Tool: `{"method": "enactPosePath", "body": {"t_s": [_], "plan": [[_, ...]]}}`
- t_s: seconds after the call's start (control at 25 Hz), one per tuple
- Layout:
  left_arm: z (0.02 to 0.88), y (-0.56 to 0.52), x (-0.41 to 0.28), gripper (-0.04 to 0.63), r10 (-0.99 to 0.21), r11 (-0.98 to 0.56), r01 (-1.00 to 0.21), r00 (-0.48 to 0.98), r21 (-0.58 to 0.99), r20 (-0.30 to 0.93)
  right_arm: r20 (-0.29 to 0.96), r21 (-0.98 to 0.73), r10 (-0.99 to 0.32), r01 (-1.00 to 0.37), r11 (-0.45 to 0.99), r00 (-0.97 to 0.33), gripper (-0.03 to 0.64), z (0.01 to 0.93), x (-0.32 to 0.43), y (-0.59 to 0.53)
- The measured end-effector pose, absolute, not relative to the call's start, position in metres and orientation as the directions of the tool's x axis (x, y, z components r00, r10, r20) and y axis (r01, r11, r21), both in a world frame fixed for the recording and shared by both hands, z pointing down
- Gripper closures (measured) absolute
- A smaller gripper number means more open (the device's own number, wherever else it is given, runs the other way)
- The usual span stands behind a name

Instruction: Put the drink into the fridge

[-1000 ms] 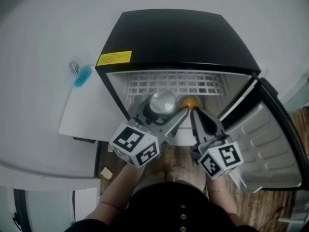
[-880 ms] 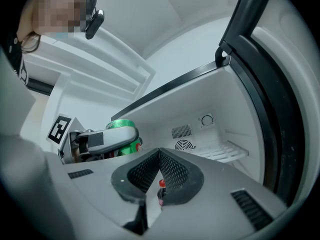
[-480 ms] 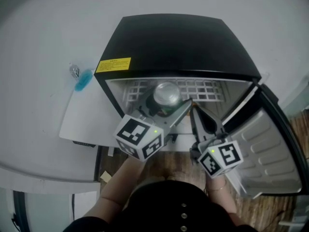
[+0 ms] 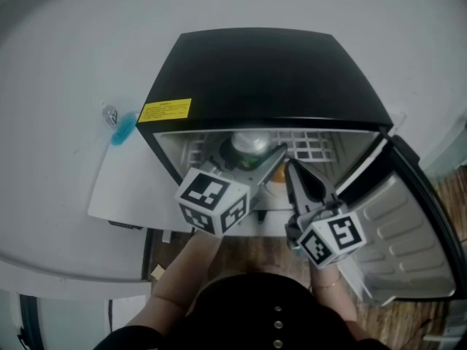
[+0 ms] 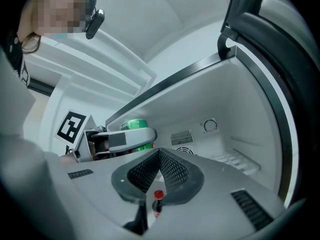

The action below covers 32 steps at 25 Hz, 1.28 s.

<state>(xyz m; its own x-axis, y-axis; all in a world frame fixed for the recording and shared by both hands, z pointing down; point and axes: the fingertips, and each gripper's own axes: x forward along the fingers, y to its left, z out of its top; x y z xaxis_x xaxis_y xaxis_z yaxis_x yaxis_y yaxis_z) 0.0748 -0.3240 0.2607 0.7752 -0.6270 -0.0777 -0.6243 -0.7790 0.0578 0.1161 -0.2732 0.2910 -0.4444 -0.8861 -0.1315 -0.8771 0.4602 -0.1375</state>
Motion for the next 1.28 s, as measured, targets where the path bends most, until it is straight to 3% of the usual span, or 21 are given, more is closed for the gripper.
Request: {"method": "enactPosePath", "body": {"t_s": [1.28], "plan": [[0.281, -0.366, 0.101, 0.249, -0.646, -0.762, -0.647, 0.759, -0.016, 0.076, -0.096, -0.135, -0.872, -0.862, 0.489, -0.48, 0.607, 0.305, 0.112, -0.293]]}}
